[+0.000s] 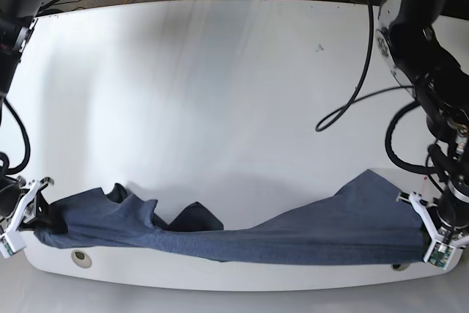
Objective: Fold the T-shirt properly
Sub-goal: 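Lift the shirt with both grippers, swing it up and lay it flat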
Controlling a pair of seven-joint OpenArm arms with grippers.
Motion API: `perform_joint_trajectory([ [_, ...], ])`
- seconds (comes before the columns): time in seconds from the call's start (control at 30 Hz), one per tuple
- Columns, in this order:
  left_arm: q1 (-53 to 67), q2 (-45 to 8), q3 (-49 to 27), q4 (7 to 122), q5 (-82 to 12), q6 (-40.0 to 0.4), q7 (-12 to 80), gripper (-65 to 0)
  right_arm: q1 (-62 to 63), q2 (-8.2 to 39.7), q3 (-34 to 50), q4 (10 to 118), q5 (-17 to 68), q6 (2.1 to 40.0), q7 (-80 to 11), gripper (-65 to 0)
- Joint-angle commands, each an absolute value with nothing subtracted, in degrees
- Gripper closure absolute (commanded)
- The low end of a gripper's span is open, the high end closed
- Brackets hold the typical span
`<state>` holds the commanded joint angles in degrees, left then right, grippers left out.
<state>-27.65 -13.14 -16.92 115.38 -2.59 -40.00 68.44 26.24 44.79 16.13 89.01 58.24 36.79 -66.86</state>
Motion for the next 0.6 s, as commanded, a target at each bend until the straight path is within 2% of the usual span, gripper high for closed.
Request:
perform_joint_trajectory([
  [0.23, -12.0, -12.7, -19.3, 115.4, -2.7, -40.0, 68.3, 0.0, 5.0, 39.6, 25.5, 97.7, 58.2, 36.8, -66.9, 0.0],
  [0.6, 4.4, -13.2, -28.2, 115.3, -2.3, -40.0, 68.2, 0.0, -18.3, 30.5, 32.1, 106.3, 58.0, 36.7, -66.9, 0.0],
])
